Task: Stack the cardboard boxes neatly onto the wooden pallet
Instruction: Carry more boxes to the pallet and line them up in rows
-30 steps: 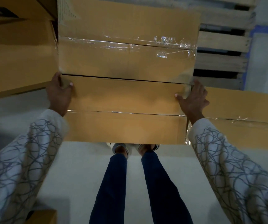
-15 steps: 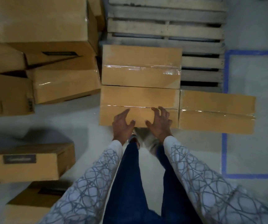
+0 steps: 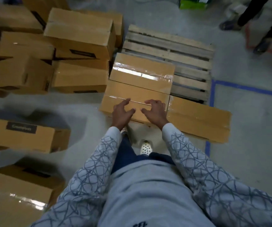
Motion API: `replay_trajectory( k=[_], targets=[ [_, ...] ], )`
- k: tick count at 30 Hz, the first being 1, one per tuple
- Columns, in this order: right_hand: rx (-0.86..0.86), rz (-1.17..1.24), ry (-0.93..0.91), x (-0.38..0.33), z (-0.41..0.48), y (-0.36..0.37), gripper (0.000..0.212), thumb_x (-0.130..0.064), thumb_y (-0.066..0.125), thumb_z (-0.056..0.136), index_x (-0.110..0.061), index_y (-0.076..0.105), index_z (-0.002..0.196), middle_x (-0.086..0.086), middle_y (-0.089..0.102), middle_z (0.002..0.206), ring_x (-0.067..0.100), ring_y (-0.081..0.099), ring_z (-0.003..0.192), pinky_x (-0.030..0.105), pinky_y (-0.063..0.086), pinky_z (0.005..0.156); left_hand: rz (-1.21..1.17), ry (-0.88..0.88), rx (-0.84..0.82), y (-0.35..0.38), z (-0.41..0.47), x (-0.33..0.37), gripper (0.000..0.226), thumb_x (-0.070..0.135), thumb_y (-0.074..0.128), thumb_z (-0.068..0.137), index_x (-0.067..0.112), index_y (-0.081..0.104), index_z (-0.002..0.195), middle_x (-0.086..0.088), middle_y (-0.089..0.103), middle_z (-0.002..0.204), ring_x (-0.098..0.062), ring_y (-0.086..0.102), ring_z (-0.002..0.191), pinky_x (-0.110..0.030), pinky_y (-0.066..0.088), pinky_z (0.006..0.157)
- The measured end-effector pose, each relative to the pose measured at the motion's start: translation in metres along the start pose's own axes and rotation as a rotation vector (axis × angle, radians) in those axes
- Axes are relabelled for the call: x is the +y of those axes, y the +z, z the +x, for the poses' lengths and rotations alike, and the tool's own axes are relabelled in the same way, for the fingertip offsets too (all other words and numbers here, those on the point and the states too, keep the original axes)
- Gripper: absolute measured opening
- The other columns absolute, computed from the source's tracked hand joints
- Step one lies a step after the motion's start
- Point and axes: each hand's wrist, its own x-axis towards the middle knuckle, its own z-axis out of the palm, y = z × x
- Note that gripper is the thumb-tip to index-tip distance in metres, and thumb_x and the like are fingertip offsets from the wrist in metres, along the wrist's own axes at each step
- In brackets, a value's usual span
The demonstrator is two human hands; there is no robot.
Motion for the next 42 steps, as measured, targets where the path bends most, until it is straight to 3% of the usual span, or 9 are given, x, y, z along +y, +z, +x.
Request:
replay_trajectory(
  k=[4, 8, 12, 17, 21, 28, 31, 36, 42],
  targets=[
    [-0.065, -0.002, -0.023, -0.001, -0.03, 0.005, 0.042, -0.043, 0.07, 0.094, -0.027, 0.063, 0.132, 0.011, 0.05, 0.145, 0.034, 0.033, 0.141, 0.052, 0.037, 0.112, -0.088, -0.007, 0.036, -0.001, -0.044, -0.002, 0.06, 0.032, 0.077, 0.085, 0.031, 0.058, 0.142, 0.002, 0.064, 0.136, -0.022, 0.053, 0.131, -0.052, 0.046, 0.11],
    [-0.141, -0.004, -0.124, -0.028, -0.046, 0.029, 0.04, -0.039, 0.071, 0.093, -0.029, 0.063, 0.131, 0.009, 0.053, 0.144, 0.031, 0.037, 0.14, 0.048, 0.037, 0.113, -0.121, -0.081, 0.107, -0.033, -0.082, -0.027, 0.057, 0.029, 0.076, 0.091, 0.029, 0.057, 0.145, -0.002, 0.061, 0.142, -0.021, 0.054, 0.129, -0.041, 0.044, 0.109],
    [-0.258, -0.055, -0.261, -0.077, -0.056, 0.077, 0.04, -0.043, 0.07, 0.093, -0.029, 0.063, 0.131, 0.005, 0.056, 0.141, 0.028, 0.042, 0.137, 0.044, 0.04, 0.11, -0.199, -0.14, 0.295, -0.089, -0.112, -0.062, 0.057, 0.029, 0.077, 0.088, 0.028, 0.059, 0.142, 0.0, 0.063, 0.14, -0.017, 0.055, 0.129, -0.042, 0.047, 0.11],
    [-0.369, -0.109, -0.421, -0.157, -0.066, 0.157, 0.038, -0.036, 0.071, 0.093, -0.024, 0.067, 0.129, 0.006, 0.061, 0.136, 0.025, 0.052, 0.132, 0.044, 0.046, 0.11, -0.281, -0.206, 0.438, -0.165, -0.145, -0.114, 0.054, 0.016, 0.078, 0.089, 0.017, 0.062, 0.14, -0.001, 0.064, 0.133, -0.01, 0.057, 0.121, 0.001, 0.04, 0.078],
    [-0.487, -0.132, -0.513, -0.225, -0.081, 0.227, 0.037, -0.032, 0.073, 0.095, -0.019, 0.068, 0.129, 0.005, 0.065, 0.133, 0.022, 0.058, 0.125, 0.041, 0.049, 0.106, -0.352, -0.268, 0.501, -0.24, -0.163, -0.162, 0.045, 0.018, 0.077, 0.091, 0.018, 0.064, 0.134, 0.002, 0.065, 0.123, -0.013, 0.06, 0.114, -0.02, 0.046, 0.088],
    [-0.68, -0.24, -0.594, -0.32, -0.115, 0.317, 0.036, -0.024, 0.07, 0.099, -0.01, 0.066, 0.131, 0.01, 0.065, 0.133, 0.025, 0.06, 0.122, 0.033, 0.047, 0.101, -0.537, -0.339, 0.706, -0.359, -0.176, -0.216, 0.023, 0.014, 0.075, 0.093, 0.017, 0.073, 0.116, 0.002, 0.074, 0.1, -0.01, 0.067, 0.092, -0.028, 0.055, 0.087],
    [-0.707, -0.232, -0.588, -0.351, -0.108, 0.328, 0.034, -0.027, 0.069, 0.099, -0.014, 0.066, 0.131, 0.004, 0.064, 0.132, 0.02, 0.06, 0.12, 0.026, 0.045, 0.096, -0.605, -0.356, 0.697, -0.387, -0.166, -0.226, 0.02, 0.012, 0.075, 0.091, 0.023, 0.076, 0.108, 0.002, 0.076, 0.095, -0.013, 0.07, 0.091, -0.028, 0.055, 0.081],
    [-0.683, -0.177, -0.496, -0.391, -0.067, 0.353, 0.028, -0.031, 0.07, 0.098, -0.022, 0.068, 0.125, -0.001, 0.067, 0.124, 0.016, 0.063, 0.114, 0.032, 0.052, 0.097, -0.688, -0.387, 0.698, -0.428, -0.13, -0.245, 0.018, 0.018, 0.074, 0.093, 0.026, 0.076, 0.108, -0.001, 0.076, 0.092, -0.014, 0.07, 0.088, -0.024, 0.049, 0.072],
    [-0.744, -0.176, -0.456, -0.471, -0.015, 0.411, 0.022, -0.03, 0.071, 0.097, -0.028, 0.067, 0.119, -0.005, 0.069, 0.117, 0.011, 0.065, 0.106, 0.01, 0.046, 0.07, -0.771, -0.502, 0.744, -0.475, -0.087, -0.269, 0.018, 0.017, 0.075, 0.092, 0.024, 0.075, 0.108, -0.001, 0.075, 0.091, -0.014, 0.07, 0.089, -0.019, 0.048, 0.069]
  ],
)
